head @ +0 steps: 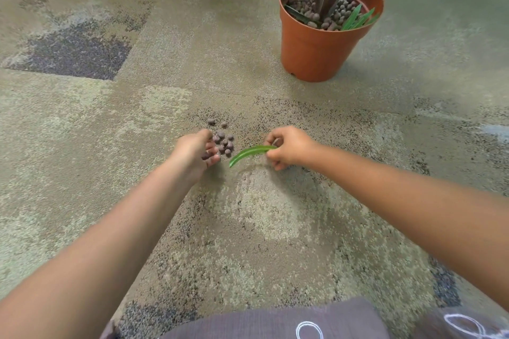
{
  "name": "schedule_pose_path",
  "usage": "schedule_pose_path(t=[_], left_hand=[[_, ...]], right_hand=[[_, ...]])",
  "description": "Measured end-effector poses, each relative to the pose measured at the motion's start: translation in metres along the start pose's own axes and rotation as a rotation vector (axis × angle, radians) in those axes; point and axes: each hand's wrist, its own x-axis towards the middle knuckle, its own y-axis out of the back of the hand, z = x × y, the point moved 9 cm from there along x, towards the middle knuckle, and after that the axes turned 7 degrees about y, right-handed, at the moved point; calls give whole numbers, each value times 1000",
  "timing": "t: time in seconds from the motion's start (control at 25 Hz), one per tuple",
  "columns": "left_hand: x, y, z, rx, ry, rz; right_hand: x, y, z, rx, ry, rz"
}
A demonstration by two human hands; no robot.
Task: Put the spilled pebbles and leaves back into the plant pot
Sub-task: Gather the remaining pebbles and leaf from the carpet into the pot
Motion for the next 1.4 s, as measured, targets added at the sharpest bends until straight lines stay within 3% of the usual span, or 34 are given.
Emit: schedule_pose_path(t=[0.2, 0.4, 0.6, 0.76, 0.84, 0.96, 1.08, 1.2, 1.28, 1.4], left_hand=[[-12, -44, 17, 44, 8, -29], [-51, -132, 102, 61, -158, -157], [-97, -212, 189, 46, -350, -380], [-93, -219, 191, 196, -360, -620], [-71, -188, 190, 268, -435, -518], [-34, -121, 179, 519, -570, -214], [-5, -69, 143, 1132, -726, -26], [23, -36, 84, 1822, -746, 27], [31, -27, 62, 1858, -739, 60], [24, -26, 53, 1541, -786, 106]], right_hand=[[-8, 92, -14, 273, 26, 283], [1, 186, -37, 456, 84, 526], [25, 238, -61, 319, 69, 577], [27, 257, -57, 37, 20, 575], [11, 262, -58, -133, 104, 714], [-18, 233, -72, -217, 405, 838], [-27, 159, -87, -359, 633, 717], [-5, 42, -74, -521, 580, 275], [10, -20, -61, -599, 513, 86], [35, -52, -58, -511, 421, 40]])
